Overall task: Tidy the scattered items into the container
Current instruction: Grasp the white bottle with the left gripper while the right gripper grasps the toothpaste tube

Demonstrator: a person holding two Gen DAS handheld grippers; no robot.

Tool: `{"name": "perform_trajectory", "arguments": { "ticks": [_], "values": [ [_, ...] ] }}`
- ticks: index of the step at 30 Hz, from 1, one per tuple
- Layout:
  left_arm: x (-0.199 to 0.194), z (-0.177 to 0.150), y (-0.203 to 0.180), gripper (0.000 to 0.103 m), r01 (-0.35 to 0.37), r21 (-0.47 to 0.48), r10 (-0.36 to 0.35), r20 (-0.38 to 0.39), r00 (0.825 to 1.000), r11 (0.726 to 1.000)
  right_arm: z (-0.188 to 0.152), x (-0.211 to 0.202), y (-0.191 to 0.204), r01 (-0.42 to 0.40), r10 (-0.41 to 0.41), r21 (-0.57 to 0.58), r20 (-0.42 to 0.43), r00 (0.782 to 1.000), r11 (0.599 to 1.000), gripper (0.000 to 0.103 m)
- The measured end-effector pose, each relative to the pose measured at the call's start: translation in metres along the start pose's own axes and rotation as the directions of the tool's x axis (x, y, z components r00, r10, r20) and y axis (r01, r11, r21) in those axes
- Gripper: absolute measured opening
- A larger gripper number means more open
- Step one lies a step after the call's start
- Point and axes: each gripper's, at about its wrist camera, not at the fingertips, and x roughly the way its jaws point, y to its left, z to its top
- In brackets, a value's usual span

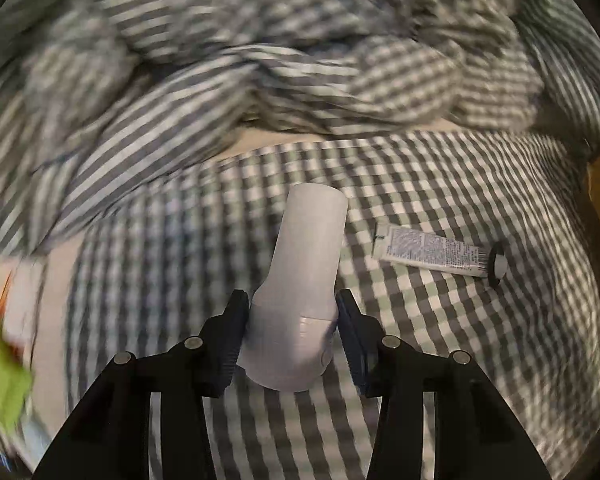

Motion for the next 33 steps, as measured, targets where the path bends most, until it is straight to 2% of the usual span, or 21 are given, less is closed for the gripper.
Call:
{"name": "perform_trajectory", "arguments": {
  "ticks": [3,6,8,12,15,19,24,25,27,28,29,33],
  "values": [
    [-0.019,-0.014,0.012,0.045,-0.030,-0.141,0.031,0.001,1.000,0.989,0.000,0.005,0.003,-0.004,0.004,0.000,0.000,1.000,1.000,0.103],
    [-0.016,-0.033,0.012,0.045,-0.072,-0.185,0.074,0.004,0.997,0.980,0.000,0.017,0.005,-0.013,0.013,-0.003,-0.009,1.000,1.000,0.103],
    [0.001,-0.043,0.008,0.046,-0.060,-0.210,0.056,-0.025,0.998,0.976,0.003,0.027,0.008,-0.005,0.005,-0.025,-0.016,1.000,1.000,0.103],
    [0.003,-0.051,-0.004,0.046,-0.092,-0.158,0.099,0.038,0.994,0.983,0.010,0.051,0.015,-0.026,0.023,-0.104,-0.035,0.999,0.994,0.103],
    [0.002,-0.051,0.004,0.046,-0.054,-0.206,0.065,0.048,0.997,0.977,0.017,0.078,0.009,-0.043,0.034,-0.116,-0.075,0.997,0.992,0.103],
    [0.004,-0.050,0.007,0.046,-0.034,-0.222,0.046,0.052,0.998,0.975,0.018,0.108,-0.002,0.017,-0.034,-0.158,-0.112,0.993,0.987,0.103],
    [0.005,-0.053,0.006,0.046,-0.045,-0.211,0.058,0.054,0.997,0.976,0.011,0.134,-0.010,-0.035,0.012,-0.133,-0.173,0.985,0.991,0.101],
    [0.005,-0.052,0.006,0.046,-0.045,-0.214,0.058,0.054,0.997,0.976,0.009,0.138,-0.010,-0.040,0.015,-0.132,-0.184,0.983,0.990,0.097],
    [0.005,-0.052,0.006,0.046,-0.045,-0.216,0.058,0.052,0.997,0.975,0.005,0.146,-0.007,-0.039,0.007,-0.153,-0.202,0.979,0.987,0.081],
    [0.005,-0.052,0.006,0.046,-0.045,-0.217,0.057,0.051,0.997,0.975,0.003,0.149,-0.004,-0.036,0.000,-0.162,-0.213,0.977,0.986,0.051],
    [0.005,-0.052,0.006,0.046,-0.044,-0.216,0.056,0.051,0.997,0.975,0.002,0.154,-0.003,-0.021,-0.018,-0.166,-0.230,0.973,0.986,0.030],
    [0.005,-0.053,0.007,0.046,-0.037,-0.215,0.050,0.054,0.997,0.976,0.005,0.155,-0.007,-0.024,-0.007,-0.136,-0.220,0.976,0.990,0.027]
  ]
}}
